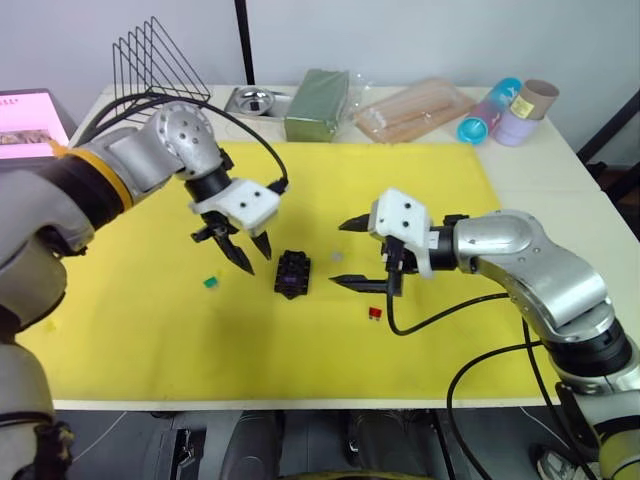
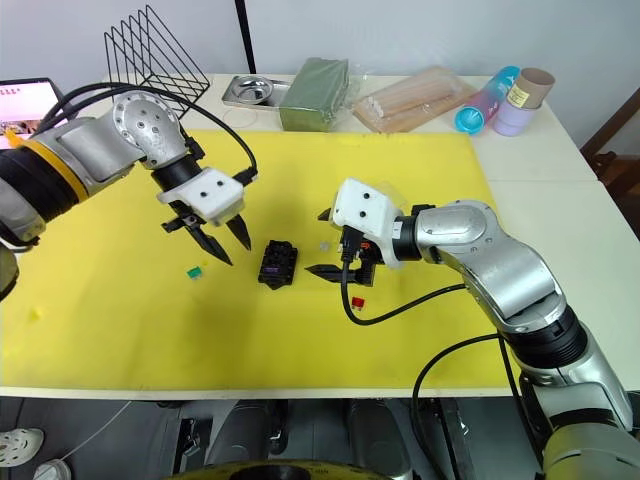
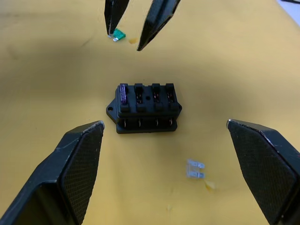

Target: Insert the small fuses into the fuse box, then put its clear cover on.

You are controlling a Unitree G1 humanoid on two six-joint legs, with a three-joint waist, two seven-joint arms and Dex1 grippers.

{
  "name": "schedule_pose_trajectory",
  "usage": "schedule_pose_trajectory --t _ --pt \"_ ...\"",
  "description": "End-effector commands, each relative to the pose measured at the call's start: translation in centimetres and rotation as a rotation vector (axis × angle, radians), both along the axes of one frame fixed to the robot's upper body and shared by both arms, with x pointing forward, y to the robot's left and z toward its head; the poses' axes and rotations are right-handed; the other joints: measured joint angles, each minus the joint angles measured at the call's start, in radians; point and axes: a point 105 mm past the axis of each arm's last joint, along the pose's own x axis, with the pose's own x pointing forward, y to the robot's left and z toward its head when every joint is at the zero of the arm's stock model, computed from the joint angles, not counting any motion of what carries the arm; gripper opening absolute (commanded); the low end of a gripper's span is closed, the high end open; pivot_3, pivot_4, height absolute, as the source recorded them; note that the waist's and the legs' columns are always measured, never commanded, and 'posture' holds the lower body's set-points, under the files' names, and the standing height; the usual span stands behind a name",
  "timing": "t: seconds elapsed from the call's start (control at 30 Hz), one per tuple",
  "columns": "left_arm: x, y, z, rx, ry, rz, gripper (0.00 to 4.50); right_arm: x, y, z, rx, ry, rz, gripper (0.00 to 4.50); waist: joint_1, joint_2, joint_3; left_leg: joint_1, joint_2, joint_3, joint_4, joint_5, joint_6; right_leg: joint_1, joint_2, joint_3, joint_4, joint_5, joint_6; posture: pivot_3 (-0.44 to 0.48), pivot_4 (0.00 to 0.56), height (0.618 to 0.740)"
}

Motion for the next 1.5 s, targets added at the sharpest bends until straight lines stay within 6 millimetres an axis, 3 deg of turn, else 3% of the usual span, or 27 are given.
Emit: schedule_pose_trajectory --t 0.03,0.13,0.27,0.4,0.47,0.67,0.87,1.03,1.27,1.37,1.5 --pt "1.2 -1.2 2.7 -0.211 0.046 0.159 1.75 -0.4 0.2 1.1 0.021 -0.053 0.017 4.50 0.003 0.000 0.000 -0.001 0.000 0.000 0.001 0.000 0.000 0.000 0.000 0.000 0.000 0.000 0.000 0.000 0.150 0.740" --pt "3.4 -1.5 5.3 -0.513 0.180 0.440 1.75 -0.4 -0.1 1.0 0.027 -0.050 0.008 4.50 0.004 0.000 0.000 -0.004 -0.001 -0.001 0.009 -0.001 0.001 0.000 0.000 -0.002 0.004 -0.002 0.000 0.000 0.150 0.740" --pt "4.5 -1.1 7.5 -0.744 0.248 0.611 1.75 -0.3 -0.4 1.2 0.039 -0.049 -0.003 4.50 -0.002 0.000 0.000 -0.005 -0.001 -0.001 0.009 -0.001 0.002 -0.002 0.000 -0.002 0.006 -0.002 0.001 0.000 0.150 0.740" --pt "4.8 1.6 9.2 -0.957 0.328 0.805 1.75 -0.1 -0.8 1.6 0.065 -0.058 -0.024 4.50 -0.007 0.000 0.000 -0.005 0.000 -0.002 0.009 -0.001 0.002 -0.002 0.000 -0.001 0.007 -0.002 0.001 0.000 0.150 0.740" --pt "4.3 3.3 9.2 -0.992 0.378 0.886 1.75 0.0 -0.9 1.8 0.082 -0.059 -0.033 4.50 -0.007 0.000 0.000 -0.005 0.001 -0.003 0.009 -0.001 0.002 -0.003 0.000 -0.002 0.008 -0.002 0.001 0.000 0.150 0.740" --pt "2.0 7.3 7.5 -1.000 0.476 1.070 1.75 -0.1 -1.1 1.7 0.090 -0.047 -0.031 4.50 0.000 0.000 0.000 -0.005 0.001 -0.003 0.009 -0.001 0.002 -0.003 0.000 -0.001 0.008 -0.002 0.000 0.000 0.150 0.740" --pt "-3.1 13.4 0.2 -0.807 0.657 1.352 1.75 -0.3 -0.6 1.6 0.090 -0.040 0.001 4.50 -0.018 0.001 0.000 -0.001 0.001 0.000 0.007 -0.002 0.002 -0.002 -0.003 -0.001 0.008 -0.002 0.000 0.000 0.150 0.740" --pt "-4.3 16.2 -1.2 -0.758 0.669 1.469 1.75 -0.2 -0.3 1.6 0.087 -0.044 0.017 4.50 0.006 0.000 0.000 -0.002 0.001 0.000 0.008 -0.001 0.002 -0.001 -0.003 -0.005 0.008 -0.003 -0.001 0.000 0.150 0.740" --pt "-4.9 16.8 -1.8 -0.732 0.791 1.553 1.75 -0.1 0.0 1.5 0.084 -0.046 0.029 4.50 0.002 0.000 0.000 -0.002 0.001 0.001 0.008 -0.001 0.002 0.000 -0.003 -0.005 0.007 -0.003 -0.001 0.000 0.150 0.740" --pt "-6.4 16.7 -3.6 -0.627 0.919 1.610 1.75 -0.2 0.4 1.4 0.084 -0.048 0.037 4.50 -0.001 0.000 0.000 -0.001 0.001 0.001 0.008 -0.001 0.002 -0.001 -0.003 -0.004 0.007 -0.003 -0.001 0.000 0.150 0.740" --pt "-6.6 16.9 -4.6 -0.630 1.007 1.663 1.75 -0.2 0.6 1.2 0.086 -0.046 0.037 4.50 -0.002 0.000 0.000 -0.001 0.001 0.001 0.007 -0.002 0.002 -0.001 -0.002 -0.005 0.008 -0.003 -0.002 0.000 0.150 0.740"
